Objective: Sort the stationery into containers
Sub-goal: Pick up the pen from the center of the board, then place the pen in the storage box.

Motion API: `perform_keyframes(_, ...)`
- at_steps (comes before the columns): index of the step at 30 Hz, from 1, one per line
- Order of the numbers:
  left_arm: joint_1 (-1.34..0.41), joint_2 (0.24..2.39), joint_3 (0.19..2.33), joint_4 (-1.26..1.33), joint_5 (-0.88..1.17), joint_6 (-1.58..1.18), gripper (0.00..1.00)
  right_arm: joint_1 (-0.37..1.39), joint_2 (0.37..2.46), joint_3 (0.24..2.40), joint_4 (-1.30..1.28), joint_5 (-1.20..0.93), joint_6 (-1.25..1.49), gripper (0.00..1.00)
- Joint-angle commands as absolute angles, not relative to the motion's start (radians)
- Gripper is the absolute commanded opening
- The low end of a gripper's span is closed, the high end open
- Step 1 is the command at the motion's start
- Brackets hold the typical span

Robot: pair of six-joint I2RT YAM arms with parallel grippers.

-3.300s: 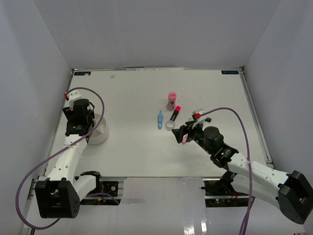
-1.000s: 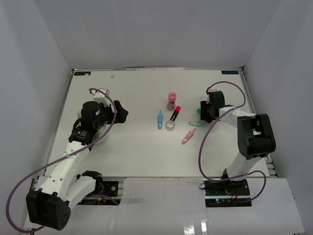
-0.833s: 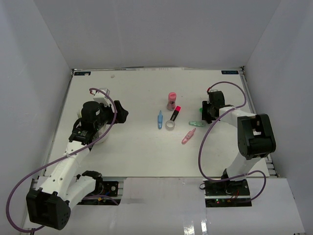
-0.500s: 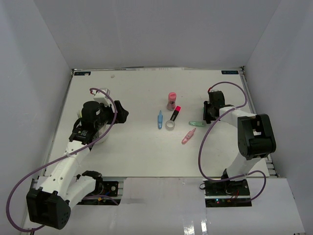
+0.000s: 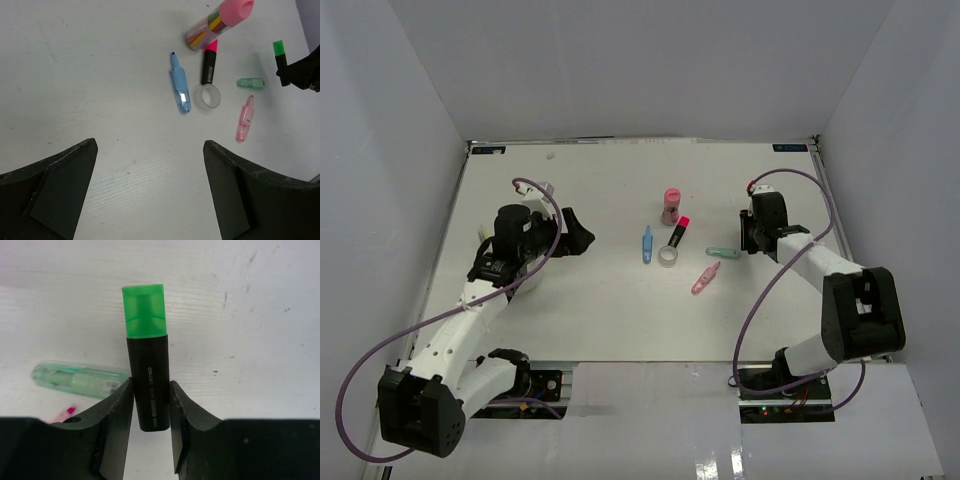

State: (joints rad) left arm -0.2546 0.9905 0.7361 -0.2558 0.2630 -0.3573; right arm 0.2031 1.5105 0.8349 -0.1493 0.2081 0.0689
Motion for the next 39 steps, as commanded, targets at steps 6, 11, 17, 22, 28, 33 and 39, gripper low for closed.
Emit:
perform_keyframes(6,-0.331,0.977,0.839,-0.233,0.403,-0.570,0.98,0.469,1.151,0.695,0.080,0.118,-0.035,0.09)
perform_keyframes(11,-0.437,1.014,0.887,-0.199,0.382,-0.673,0.98,0.607,1.025,0.644,0.198,0.025,-0.022,0.11)
perform_keyframes(17,-0.590,1.119,0.956,-0.156,0.290,-0.724,0.98,0.693,1.009,0.617,0.333,-0.110,-0.008,0.13)
perform_keyframes(22,-0.699,1.218,1.038,-0.141,0.183,-0.713,0.98,0.715,1.037,0.618,0.373,-0.147,0.023,0.13)
perform_keyframes(28,-0.753,1.301,1.086,-0.129,0.083,-0.730,0.87,0.721,1.029,0.600,0.413,-0.179,0.041,0.14)
perform_keyframes(33,-0.775,1.359,1.130,-0.126,0.069,-0.713,0.77,0.721,1.026,0.584,0.431,-0.192,0.048,0.15)
perform_keyframes(39,-0.785,1.361,1.121,-0.110,0.046,-0.696,0.56,0.723,1.034,0.568,0.454,-0.206,0.058,0.15)
